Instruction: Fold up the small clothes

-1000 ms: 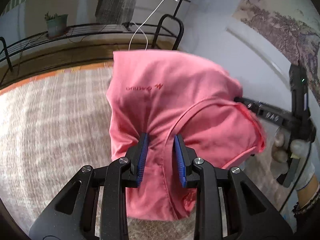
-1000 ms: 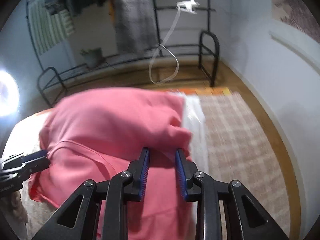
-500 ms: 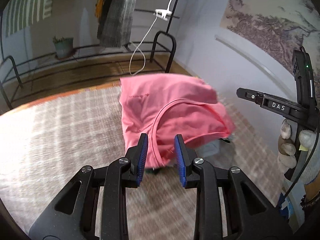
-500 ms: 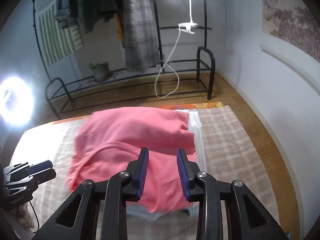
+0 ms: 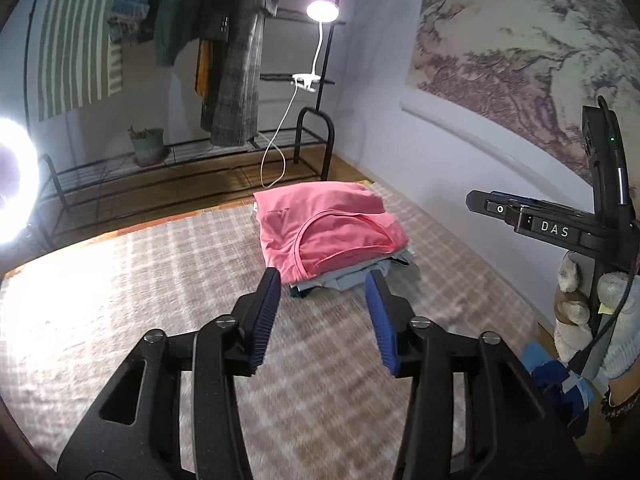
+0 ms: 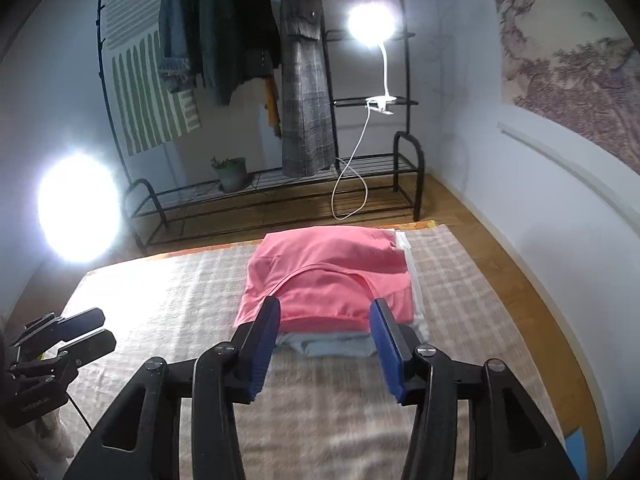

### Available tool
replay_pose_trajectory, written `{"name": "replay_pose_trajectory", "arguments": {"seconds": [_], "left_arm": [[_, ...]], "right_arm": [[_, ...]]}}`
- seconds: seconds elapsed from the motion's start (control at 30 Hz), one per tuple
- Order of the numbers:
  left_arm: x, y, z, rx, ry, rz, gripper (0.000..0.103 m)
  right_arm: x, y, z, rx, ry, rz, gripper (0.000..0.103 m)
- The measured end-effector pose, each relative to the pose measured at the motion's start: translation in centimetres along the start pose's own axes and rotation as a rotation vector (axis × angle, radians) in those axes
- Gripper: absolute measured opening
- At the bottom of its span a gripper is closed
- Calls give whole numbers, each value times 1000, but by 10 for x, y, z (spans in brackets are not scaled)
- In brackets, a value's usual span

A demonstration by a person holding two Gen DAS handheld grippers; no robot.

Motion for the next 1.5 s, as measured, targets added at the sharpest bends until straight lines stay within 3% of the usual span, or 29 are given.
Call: {"name": "replay_pose_trajectory", "arguments": {"seconds": [0.2, 0.3, 0.37, 0.5, 0.8, 1.0, 1.13, 1.23, 1.5], "left_arm": [[16, -10, -54, 0, -48, 36, 60], [25, -13, -76, 4, -68, 43, 66], [31, -14, -86, 5, -78, 38, 68], [41, -12, -101, 8, -96, 29, 75], [58, -8, -113, -19, -136, 70, 85], [62, -6, -113, -55, -140, 102, 95], [60, -5, -118, -94, -169, 117, 103], [59, -3, -119, -130, -180, 128, 103], [67, -1, -111, -128, -145, 106, 103]], "right_arm": [[16, 23, -56, 55, -58, -4, 61], [25, 33, -74, 88, -78, -13, 64], [31, 39, -84, 101, -91, -10, 72], [47, 44, -97, 90, -112, 34, 75], [70, 39, -86, 85, -112, 101, 79], [78, 41, -77, 94, -118, 100, 88], [79, 43, -74, 101, -135, 99, 102], [77, 46, -73, 106, -148, 90, 103], [76, 55, -66, 118, -143, 44, 103]]}}
Point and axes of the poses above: each gripper's, at about its wrist camera, not at the fingertips, and z roughly the way its jaws point, y to its left, x to its underside, the point moved 6 cm from there along z, roughly the way its jaws point, and after that the axes turned 1 degree about -z, right-handed, at the moved point
